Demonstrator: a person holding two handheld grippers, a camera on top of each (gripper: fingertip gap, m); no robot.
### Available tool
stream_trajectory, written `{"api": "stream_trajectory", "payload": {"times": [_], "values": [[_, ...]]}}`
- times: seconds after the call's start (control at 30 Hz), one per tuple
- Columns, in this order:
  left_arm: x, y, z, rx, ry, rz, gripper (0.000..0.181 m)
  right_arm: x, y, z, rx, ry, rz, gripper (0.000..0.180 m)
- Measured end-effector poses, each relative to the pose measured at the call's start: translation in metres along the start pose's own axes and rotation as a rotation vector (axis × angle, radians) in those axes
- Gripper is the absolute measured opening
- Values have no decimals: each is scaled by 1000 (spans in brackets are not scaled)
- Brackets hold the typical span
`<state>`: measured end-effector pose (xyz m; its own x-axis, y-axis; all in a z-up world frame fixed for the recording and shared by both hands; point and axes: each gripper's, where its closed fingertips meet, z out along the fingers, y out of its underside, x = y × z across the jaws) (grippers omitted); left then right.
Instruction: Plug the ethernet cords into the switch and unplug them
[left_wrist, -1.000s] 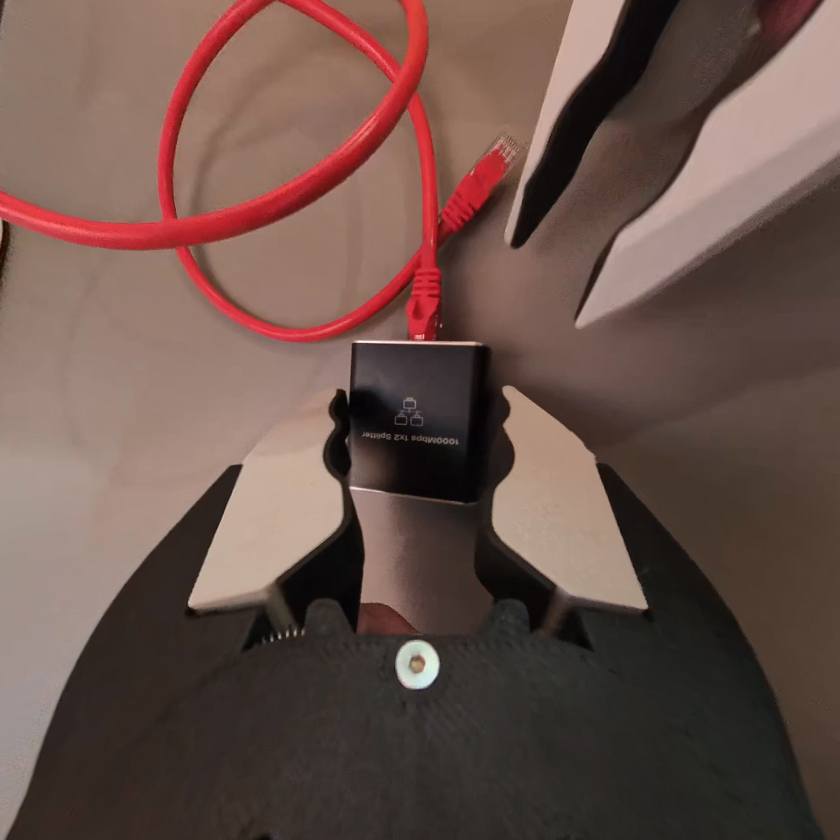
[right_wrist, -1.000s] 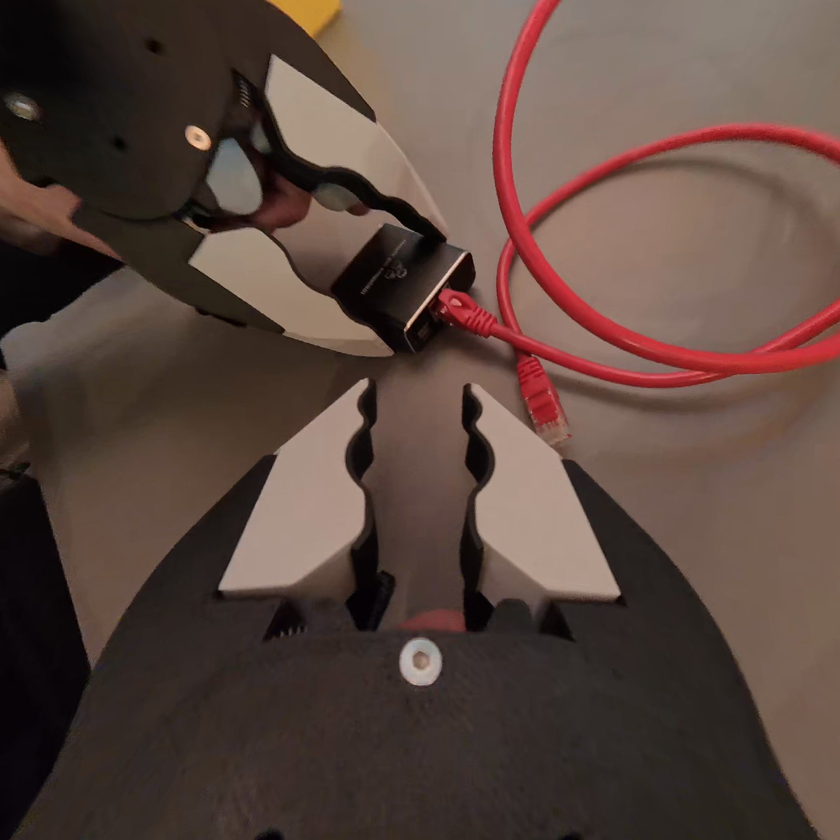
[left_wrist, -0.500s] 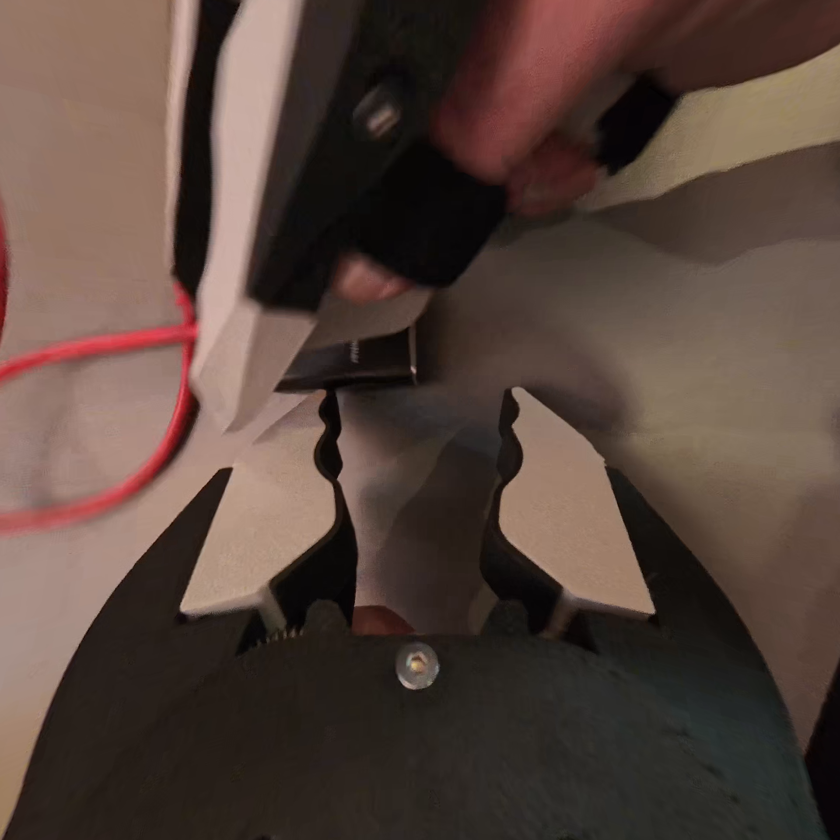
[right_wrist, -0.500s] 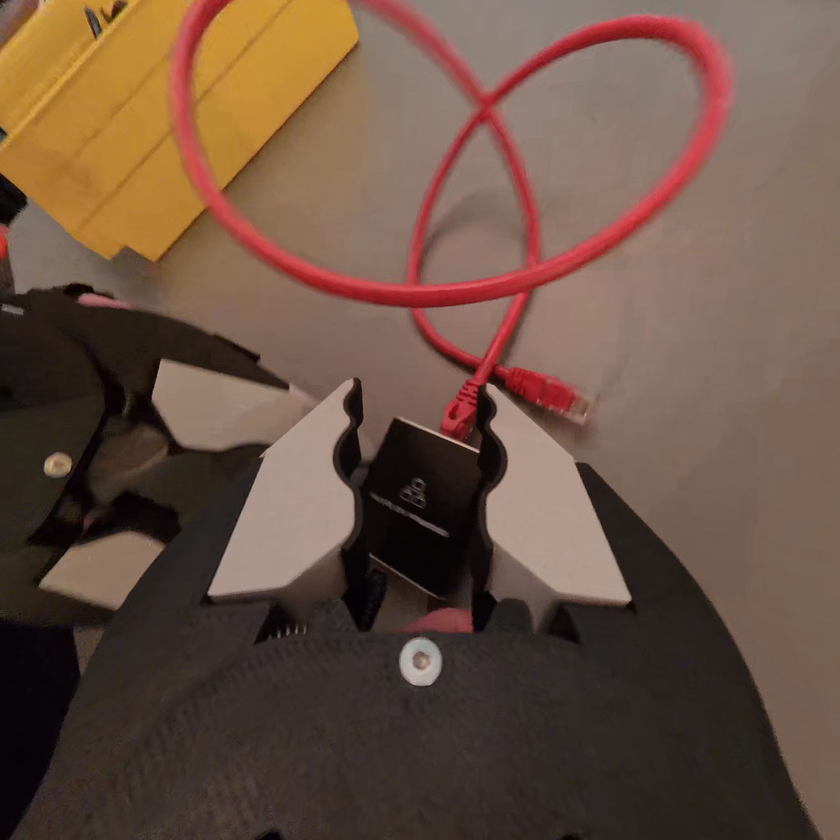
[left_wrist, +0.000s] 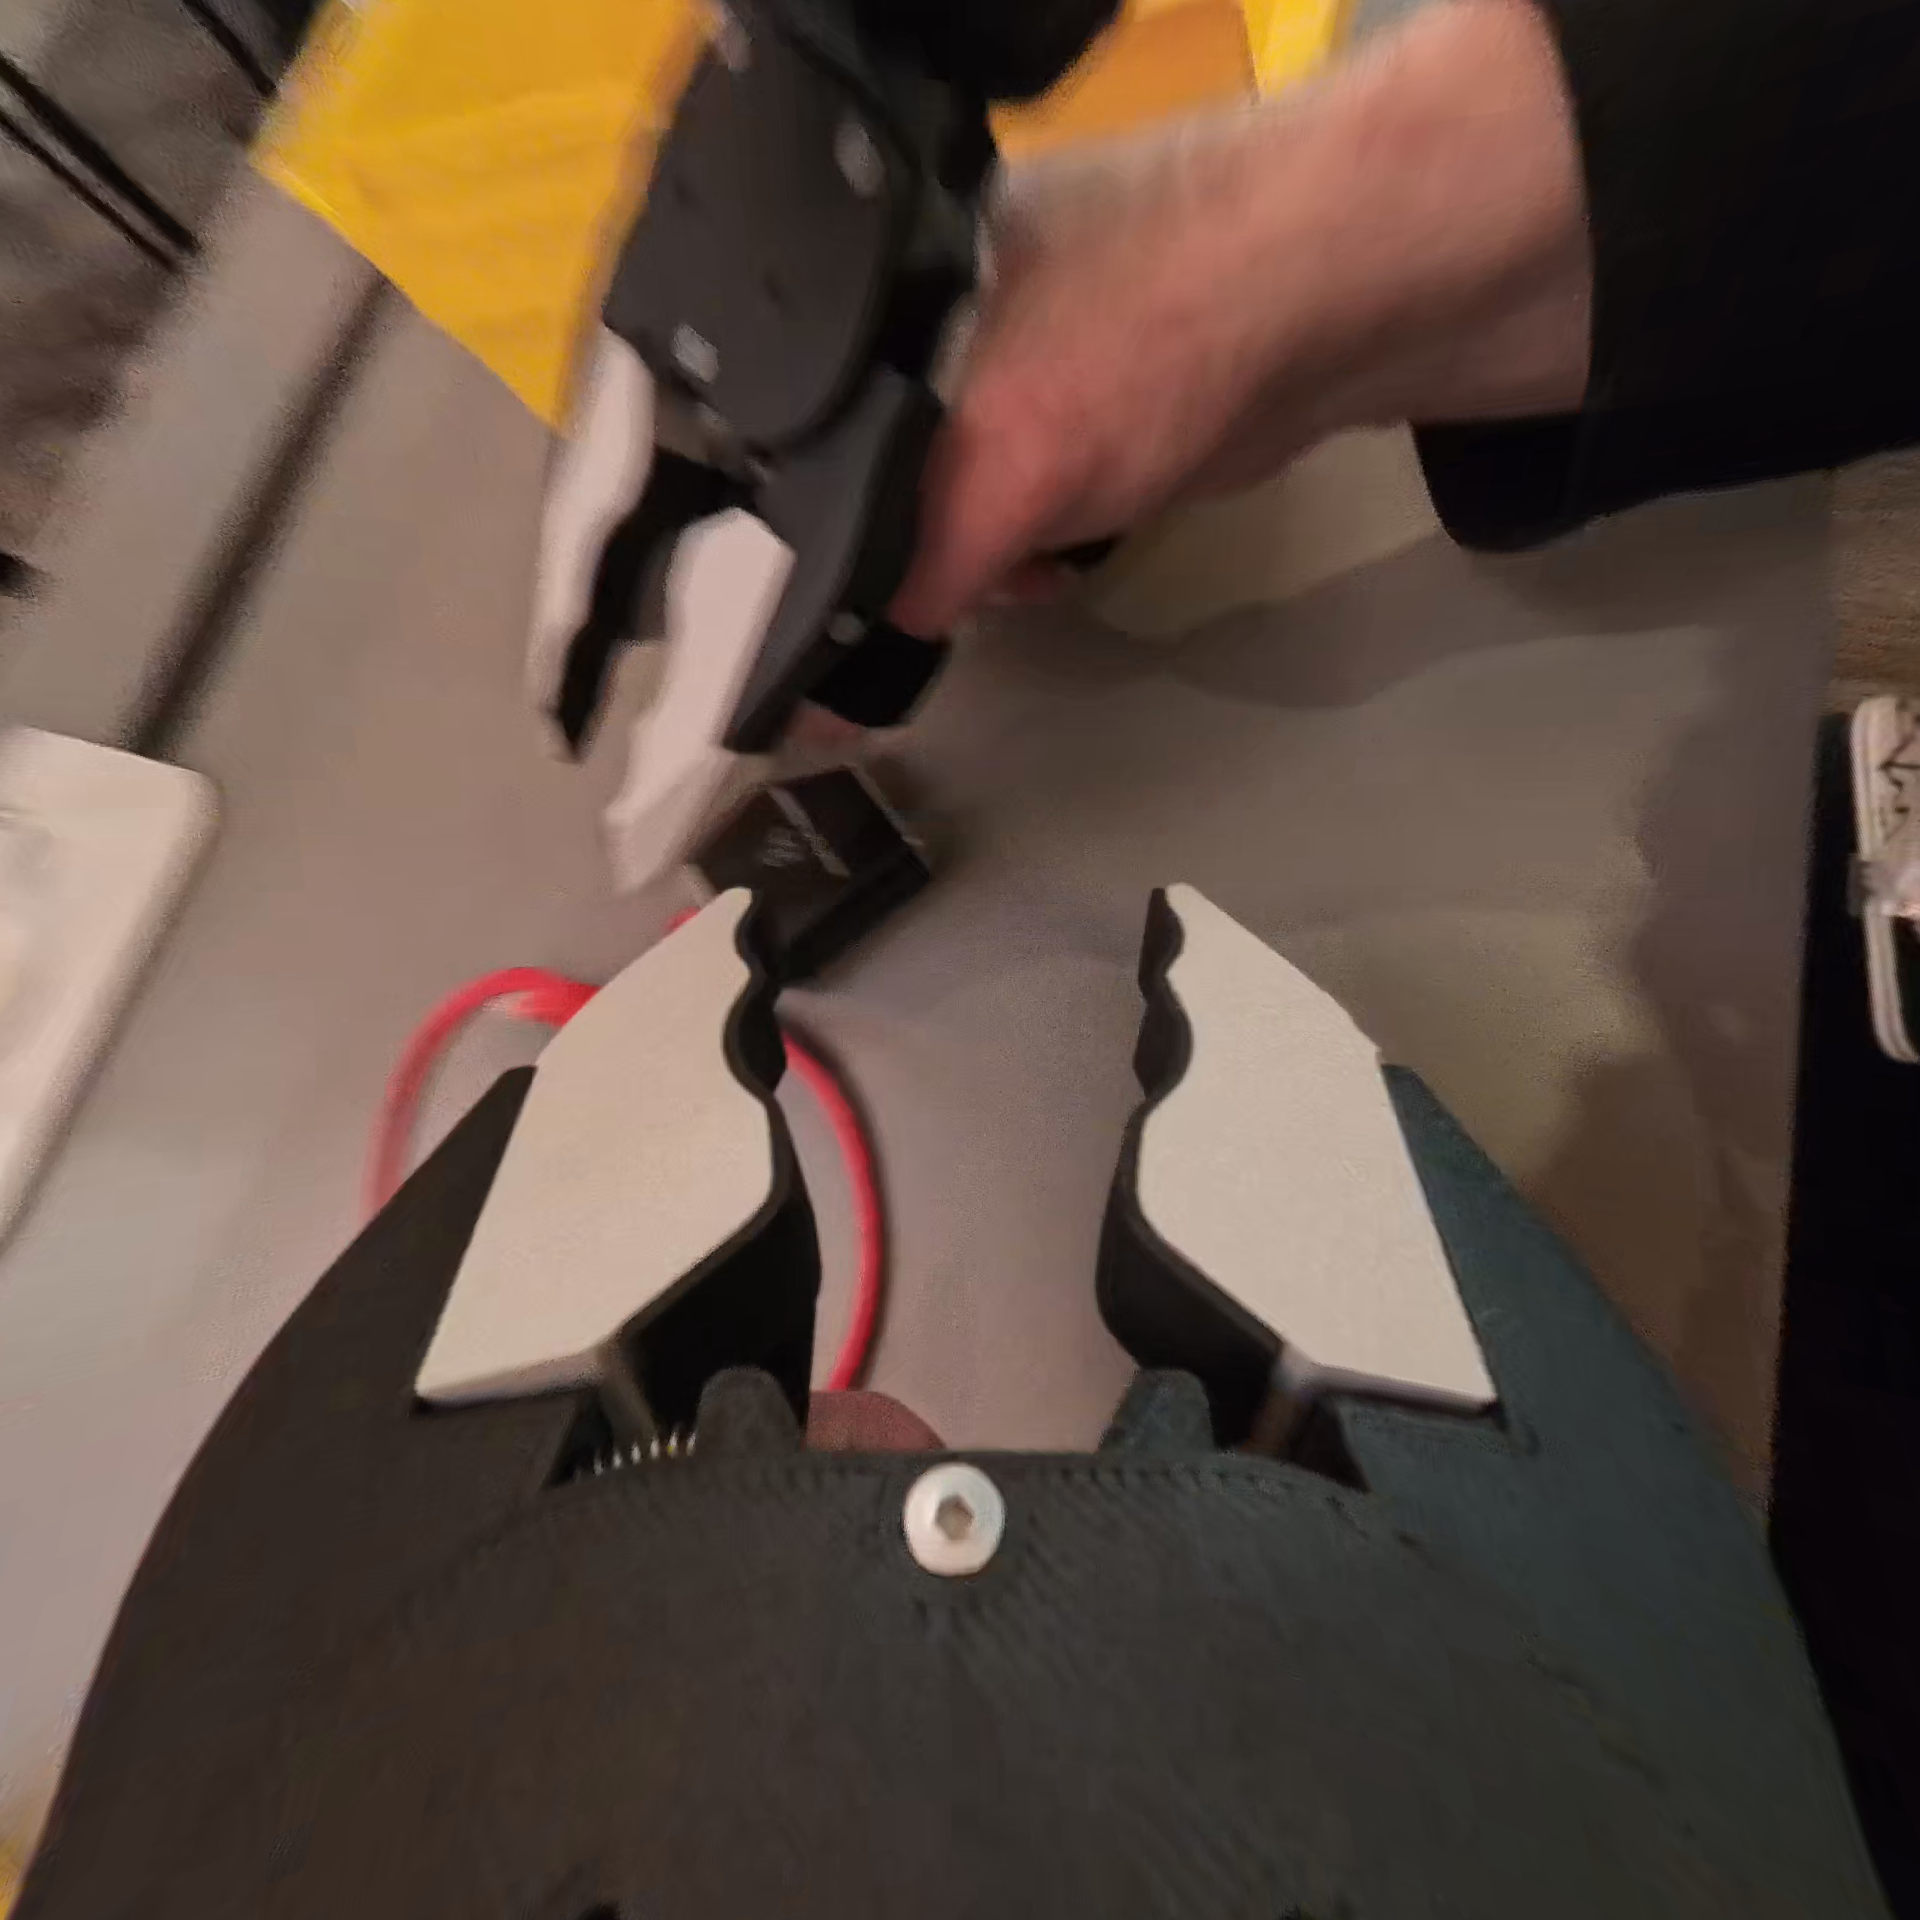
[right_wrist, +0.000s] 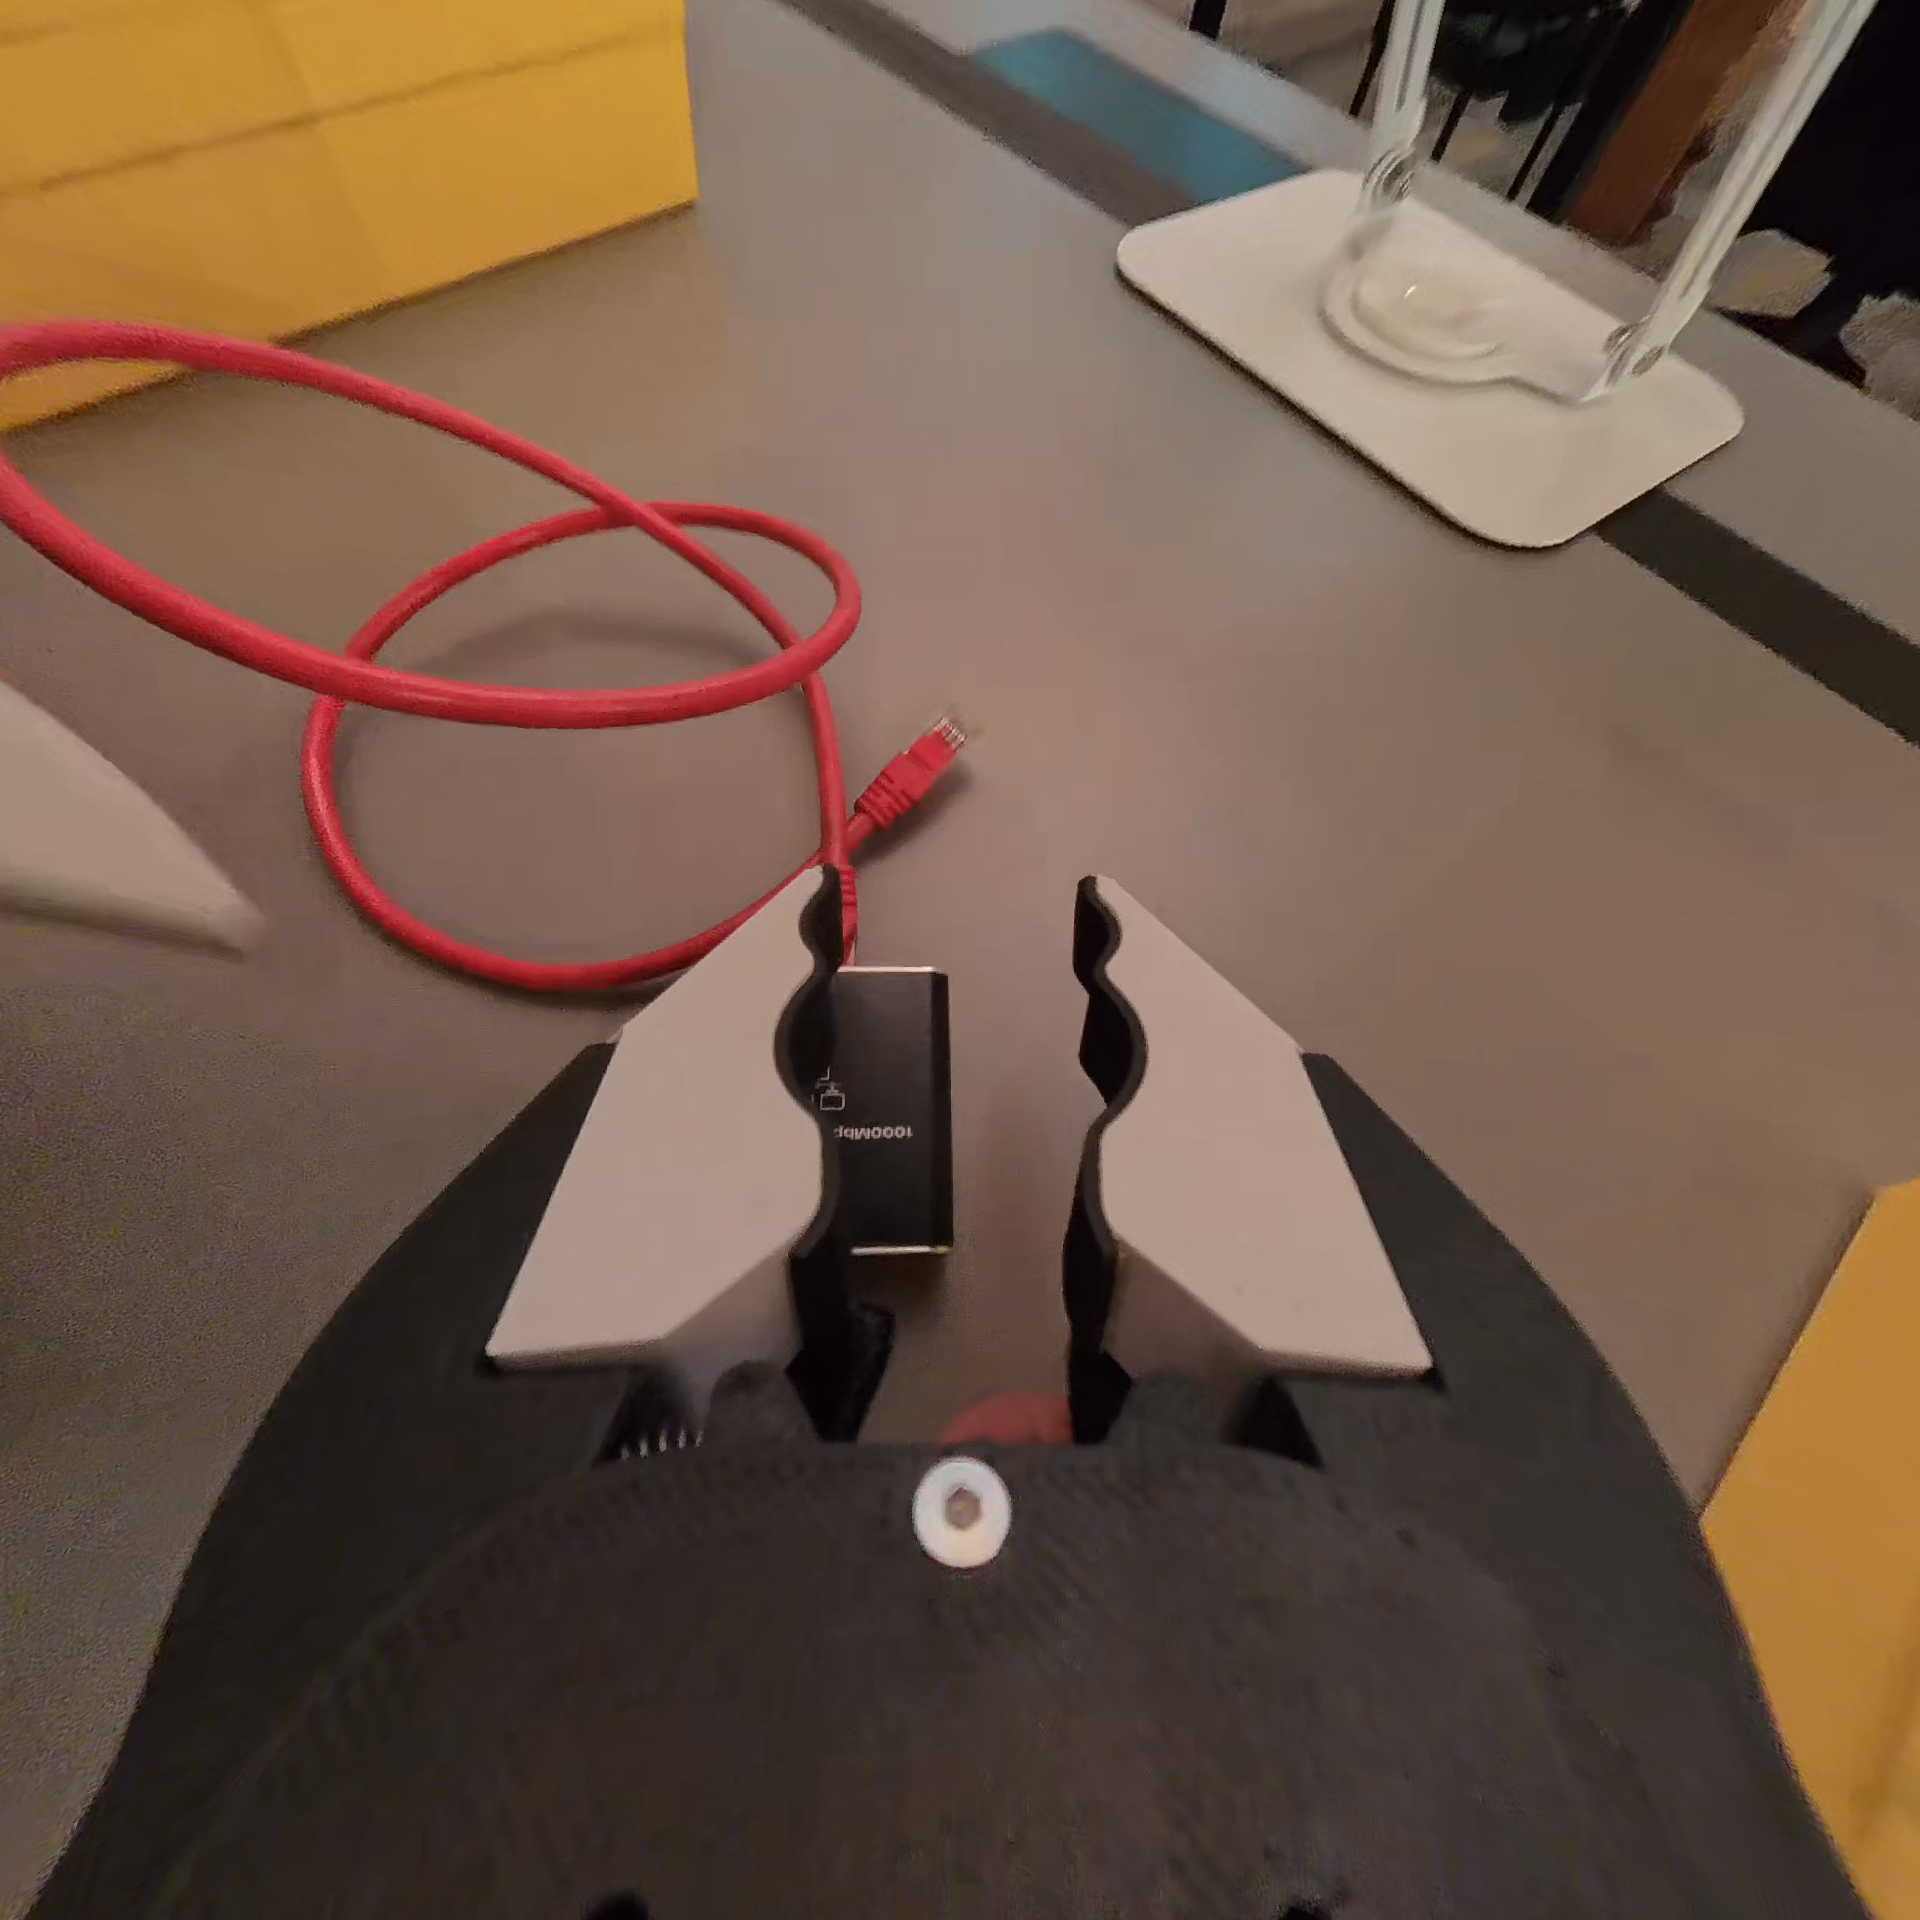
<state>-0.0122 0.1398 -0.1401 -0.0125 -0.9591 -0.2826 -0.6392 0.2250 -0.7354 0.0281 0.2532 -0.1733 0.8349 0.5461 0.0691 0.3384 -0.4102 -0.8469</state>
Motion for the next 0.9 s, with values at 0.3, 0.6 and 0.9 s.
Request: {"api": "stream_trajectory", "payload": {"times": [0.3,0.6,0.9], "values": [[-146,92,-190,-206,-609,-67,63,-1,-8,0,44,35,-56,38],[-222,287,-241,-734,-683,-17,70,-7,-12,5,49,34,-104,34],[-247,288,-241,-759,-755,100,8,-6,-17,3,84,47,-152,31]]}}
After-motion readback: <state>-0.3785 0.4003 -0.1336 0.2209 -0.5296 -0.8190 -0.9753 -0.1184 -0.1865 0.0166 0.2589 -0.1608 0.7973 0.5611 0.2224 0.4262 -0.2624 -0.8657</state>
